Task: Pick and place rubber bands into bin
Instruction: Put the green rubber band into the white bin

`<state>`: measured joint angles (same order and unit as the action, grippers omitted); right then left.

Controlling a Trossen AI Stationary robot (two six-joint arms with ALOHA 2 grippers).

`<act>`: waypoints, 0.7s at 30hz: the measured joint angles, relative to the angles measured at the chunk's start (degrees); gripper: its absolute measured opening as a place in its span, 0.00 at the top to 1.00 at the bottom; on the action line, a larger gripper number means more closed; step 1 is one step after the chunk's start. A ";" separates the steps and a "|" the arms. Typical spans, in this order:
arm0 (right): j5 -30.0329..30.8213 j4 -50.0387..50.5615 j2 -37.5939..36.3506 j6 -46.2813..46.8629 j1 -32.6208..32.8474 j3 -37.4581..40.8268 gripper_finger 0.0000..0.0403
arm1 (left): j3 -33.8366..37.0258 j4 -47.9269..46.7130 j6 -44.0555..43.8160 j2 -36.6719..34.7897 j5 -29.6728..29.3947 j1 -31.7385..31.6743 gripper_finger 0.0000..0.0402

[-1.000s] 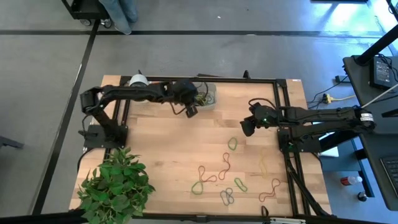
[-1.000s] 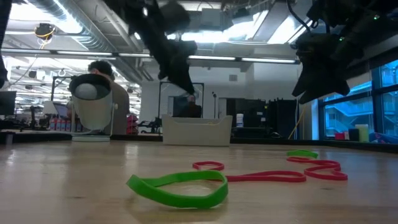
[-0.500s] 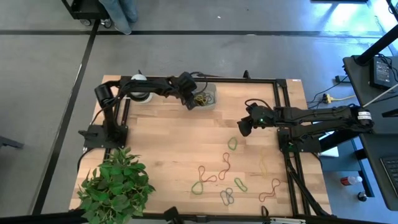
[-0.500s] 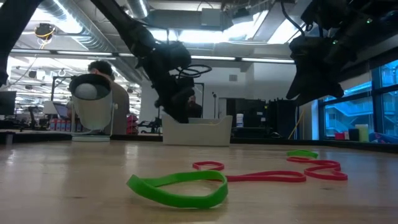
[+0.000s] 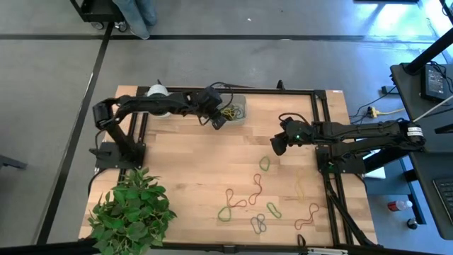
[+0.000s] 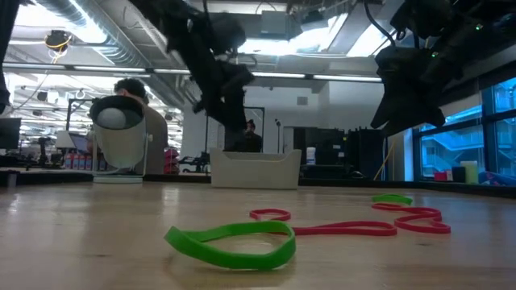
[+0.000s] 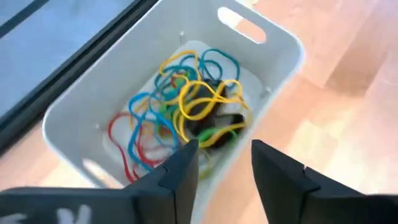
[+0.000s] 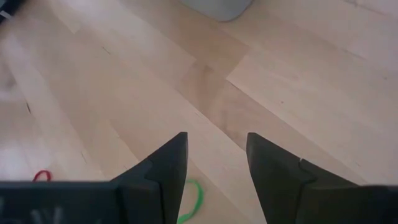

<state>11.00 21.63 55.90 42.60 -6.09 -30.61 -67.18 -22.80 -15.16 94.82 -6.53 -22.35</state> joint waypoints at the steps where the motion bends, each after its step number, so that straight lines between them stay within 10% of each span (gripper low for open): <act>1: 0.00 0.00 0.00 -0.85 0.00 0.00 0.58 | 0.00 -1.25 -1.95 -0.76 -1.16 1.20 0.67; 10: -0.09 0.00 -0.02 -3.08 0.00 0.00 0.58 | 3.30 -7.09 -16.03 -5.74 -2.16 13.45 0.98; 21: -3.63 -0.73 -0.02 -0.83 0.20 0.00 0.60 | 16.24 0.25 -24.82 -8.25 -2.09 26.01 1.00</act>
<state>7.37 20.90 55.88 41.77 -5.89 -30.61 -50.94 -22.55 -39.98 86.57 -8.62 3.67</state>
